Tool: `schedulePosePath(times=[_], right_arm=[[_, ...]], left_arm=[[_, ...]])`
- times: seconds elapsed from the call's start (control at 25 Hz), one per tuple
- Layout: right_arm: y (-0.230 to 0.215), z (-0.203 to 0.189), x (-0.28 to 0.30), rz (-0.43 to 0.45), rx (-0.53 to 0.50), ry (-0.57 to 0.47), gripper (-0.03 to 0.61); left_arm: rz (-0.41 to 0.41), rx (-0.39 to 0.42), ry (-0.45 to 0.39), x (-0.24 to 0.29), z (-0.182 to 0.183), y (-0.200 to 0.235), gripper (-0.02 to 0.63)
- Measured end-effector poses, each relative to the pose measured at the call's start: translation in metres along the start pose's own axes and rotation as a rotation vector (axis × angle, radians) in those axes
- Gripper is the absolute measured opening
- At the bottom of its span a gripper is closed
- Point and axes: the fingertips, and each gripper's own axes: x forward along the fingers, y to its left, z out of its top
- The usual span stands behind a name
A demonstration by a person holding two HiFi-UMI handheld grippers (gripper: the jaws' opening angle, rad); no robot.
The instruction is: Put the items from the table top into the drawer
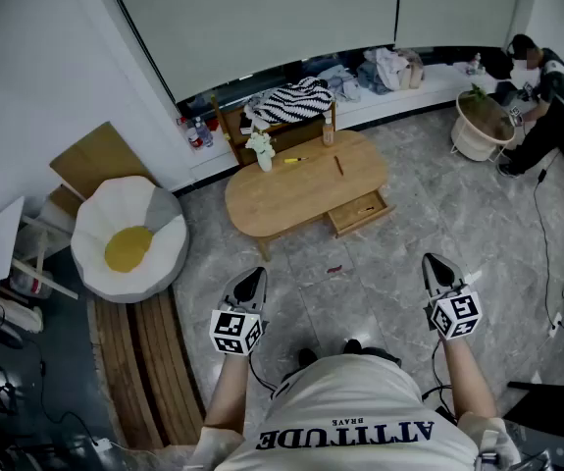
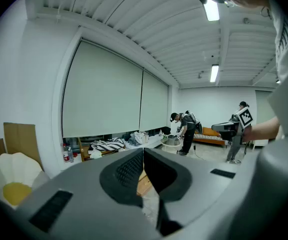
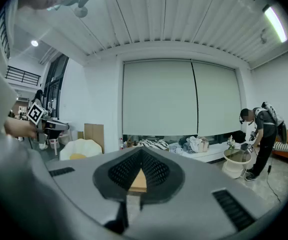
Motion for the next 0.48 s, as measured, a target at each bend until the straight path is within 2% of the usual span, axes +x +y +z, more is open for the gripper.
schedulePosePath(times=[0.48], right_arm=[[-0.006, -0.002, -0.012, 0.003, 0.009, -0.008, 0.02]], left_arm=[[0.003, 0.004, 0.011, -0.001, -0.003, -0.016, 0.021]])
